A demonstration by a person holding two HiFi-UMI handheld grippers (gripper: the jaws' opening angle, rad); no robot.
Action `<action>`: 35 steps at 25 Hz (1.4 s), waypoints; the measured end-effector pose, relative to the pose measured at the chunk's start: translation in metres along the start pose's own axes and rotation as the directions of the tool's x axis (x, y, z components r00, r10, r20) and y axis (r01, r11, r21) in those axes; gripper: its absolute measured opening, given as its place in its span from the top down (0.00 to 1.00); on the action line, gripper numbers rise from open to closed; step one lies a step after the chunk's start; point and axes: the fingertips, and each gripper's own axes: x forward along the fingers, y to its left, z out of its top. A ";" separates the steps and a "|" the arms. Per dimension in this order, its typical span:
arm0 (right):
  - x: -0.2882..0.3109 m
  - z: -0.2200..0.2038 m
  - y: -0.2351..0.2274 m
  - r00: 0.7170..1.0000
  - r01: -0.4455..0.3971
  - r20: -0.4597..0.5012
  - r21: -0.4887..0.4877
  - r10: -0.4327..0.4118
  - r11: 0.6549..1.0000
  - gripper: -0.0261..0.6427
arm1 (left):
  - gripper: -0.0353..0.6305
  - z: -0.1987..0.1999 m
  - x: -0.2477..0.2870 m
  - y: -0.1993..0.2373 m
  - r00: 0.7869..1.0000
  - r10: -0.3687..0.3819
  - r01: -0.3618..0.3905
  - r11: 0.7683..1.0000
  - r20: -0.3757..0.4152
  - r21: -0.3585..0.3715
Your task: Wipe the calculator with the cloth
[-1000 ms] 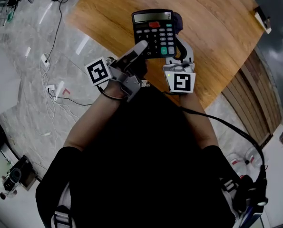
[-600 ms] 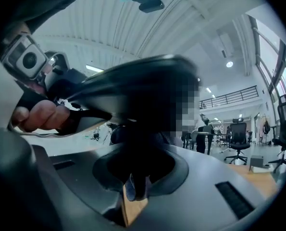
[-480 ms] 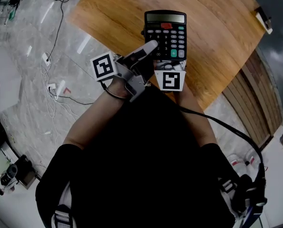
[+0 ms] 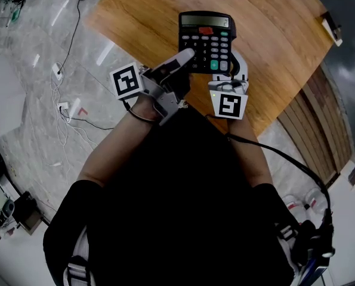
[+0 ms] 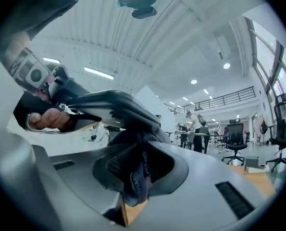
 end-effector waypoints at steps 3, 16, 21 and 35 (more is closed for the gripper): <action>-0.002 0.002 -0.001 1.000 -0.005 0.016 -0.010 0.005 1.000 0.87 | 0.84 -0.001 0.002 0.000 1.000 -0.001 0.001 1.000 -0.004 -0.002; -0.014 0.001 0.000 1.000 -0.029 -0.008 0.010 0.029 1.000 0.87 | 0.84 0.011 -0.004 0.005 0.999 0.019 -0.020 1.000 0.031 0.010; -0.016 0.008 0.008 0.999 -0.038 0.025 0.030 0.037 0.999 0.87 | 0.84 0.012 -0.003 0.010 0.999 0.019 -0.019 1.000 0.039 -0.006; -0.074 -0.020 0.004 0.985 -0.071 -0.154 0.028 0.075 0.997 0.87 | 0.84 0.052 0.001 0.070 0.997 0.056 -0.059 0.997 0.058 0.053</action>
